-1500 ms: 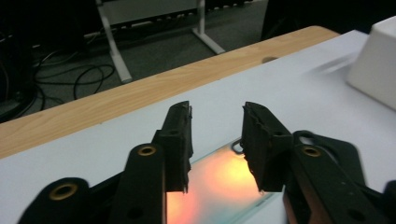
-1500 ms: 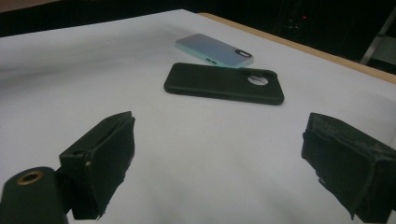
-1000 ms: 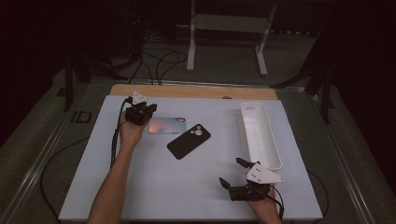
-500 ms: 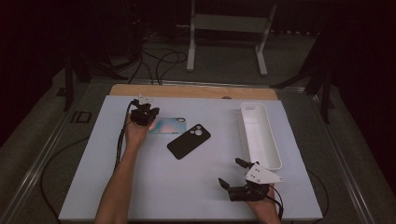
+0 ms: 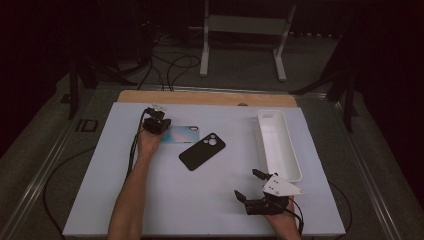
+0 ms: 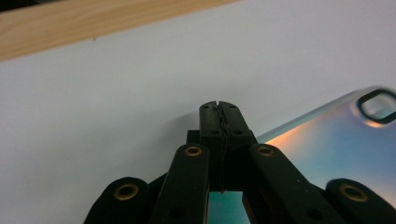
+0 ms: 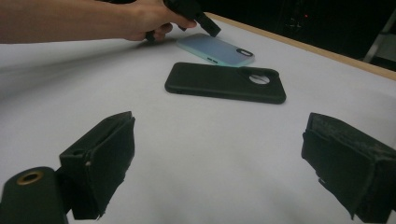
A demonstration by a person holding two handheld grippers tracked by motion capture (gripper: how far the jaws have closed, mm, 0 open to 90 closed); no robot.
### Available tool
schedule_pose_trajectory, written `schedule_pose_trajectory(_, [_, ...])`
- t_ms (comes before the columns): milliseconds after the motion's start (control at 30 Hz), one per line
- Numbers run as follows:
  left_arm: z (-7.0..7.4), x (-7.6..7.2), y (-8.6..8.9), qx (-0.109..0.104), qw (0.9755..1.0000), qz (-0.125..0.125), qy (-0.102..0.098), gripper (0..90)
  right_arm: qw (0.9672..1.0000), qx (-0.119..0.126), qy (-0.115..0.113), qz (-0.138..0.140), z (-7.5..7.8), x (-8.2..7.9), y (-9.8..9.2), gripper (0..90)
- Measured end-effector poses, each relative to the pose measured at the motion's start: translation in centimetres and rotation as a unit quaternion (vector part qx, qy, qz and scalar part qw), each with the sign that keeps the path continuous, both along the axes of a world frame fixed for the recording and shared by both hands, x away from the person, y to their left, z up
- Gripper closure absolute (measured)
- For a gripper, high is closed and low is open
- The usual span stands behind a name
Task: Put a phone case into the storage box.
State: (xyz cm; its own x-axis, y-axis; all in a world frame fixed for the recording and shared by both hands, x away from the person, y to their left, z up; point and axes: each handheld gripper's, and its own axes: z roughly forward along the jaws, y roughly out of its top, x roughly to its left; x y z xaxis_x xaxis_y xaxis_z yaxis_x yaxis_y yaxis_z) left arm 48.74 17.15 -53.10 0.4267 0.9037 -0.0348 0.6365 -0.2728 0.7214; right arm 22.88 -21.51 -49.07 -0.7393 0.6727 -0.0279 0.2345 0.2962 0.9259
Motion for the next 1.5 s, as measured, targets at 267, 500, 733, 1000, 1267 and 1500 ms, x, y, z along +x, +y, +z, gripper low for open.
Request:
schedule_pose_trajectory(267, [0.4,-1.5,0.5,0.028,0.9994,-0.012,0.015,89.5,1.0000,0.001,-0.003,-0.001,0.1,-0.1,-0.1,9.5])
schedule_pose_trajectory(500, [0.1,-4.9,2.0,0.009,0.9999,-0.009,0.011,89.6,1.0000,0.001,-0.002,-0.004,0.1,-0.1,-0.2,9.5])
schedule_pose_trajectory(733, [0.0,-8.9,2.5,0.003,1.0000,-0.005,0.000,89.6,1.0000,0.000,-0.004,0.001,0.1,-0.1,0.3,9.5])
schedule_pose_trajectory(1000, [0.0,-11.3,2.1,0.005,1.0000,-0.007,-0.003,89.6,1.0000,-0.003,0.000,0.000,0.1,-0.1,0.4,9.5])
schedule_pose_trajectory(1267, [0.3,-12.5,2.3,-0.010,0.9998,-0.001,-0.016,83.2,1.0000,-0.003,-0.002,-0.003,0.1,0.1,0.1,9.5])
schedule_pose_trajectory(1500, [3.0,-15.3,2.7,-0.046,0.9958,-0.013,-0.078,67.1,1.0000,-0.001,-0.002,-0.005,0.0,0.2,-0.1,9.5])
